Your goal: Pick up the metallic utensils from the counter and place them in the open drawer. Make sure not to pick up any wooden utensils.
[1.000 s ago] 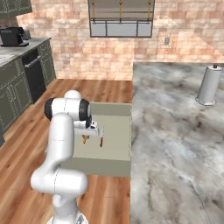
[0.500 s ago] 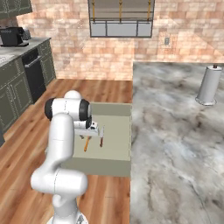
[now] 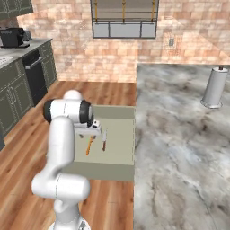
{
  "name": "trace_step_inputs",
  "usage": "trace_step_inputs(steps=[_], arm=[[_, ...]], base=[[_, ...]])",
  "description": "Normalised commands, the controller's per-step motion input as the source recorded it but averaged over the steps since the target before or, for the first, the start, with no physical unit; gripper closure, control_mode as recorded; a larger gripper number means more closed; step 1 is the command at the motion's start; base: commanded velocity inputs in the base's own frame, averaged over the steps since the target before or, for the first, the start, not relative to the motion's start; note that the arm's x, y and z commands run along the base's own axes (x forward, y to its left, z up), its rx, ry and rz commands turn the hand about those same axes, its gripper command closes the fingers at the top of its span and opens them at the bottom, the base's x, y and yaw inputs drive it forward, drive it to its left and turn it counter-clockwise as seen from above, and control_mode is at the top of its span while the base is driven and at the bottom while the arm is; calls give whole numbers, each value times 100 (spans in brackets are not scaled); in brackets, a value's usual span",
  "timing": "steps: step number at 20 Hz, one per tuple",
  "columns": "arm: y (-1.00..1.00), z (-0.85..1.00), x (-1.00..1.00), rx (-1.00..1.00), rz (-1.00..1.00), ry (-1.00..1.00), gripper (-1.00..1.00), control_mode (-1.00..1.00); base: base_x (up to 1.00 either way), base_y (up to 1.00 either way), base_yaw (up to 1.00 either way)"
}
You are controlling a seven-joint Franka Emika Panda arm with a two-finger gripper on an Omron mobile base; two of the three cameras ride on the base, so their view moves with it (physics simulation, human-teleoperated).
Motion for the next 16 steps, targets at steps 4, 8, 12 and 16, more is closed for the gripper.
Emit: trace_step_inputs(steps=[4, 8, 12, 16], arm=[[0, 96, -33, 0, 0, -20, -100, -100], [0, 100, -46, 0, 1, -28, -100, -100], [0, 100, -49, 0, 0, -22, -100, -100], [-11, 100, -63, 0, 0, -17, -100, -100]], base=[[0, 0, 0], [0, 0, 0], [0, 0, 0], [0, 0, 0]])
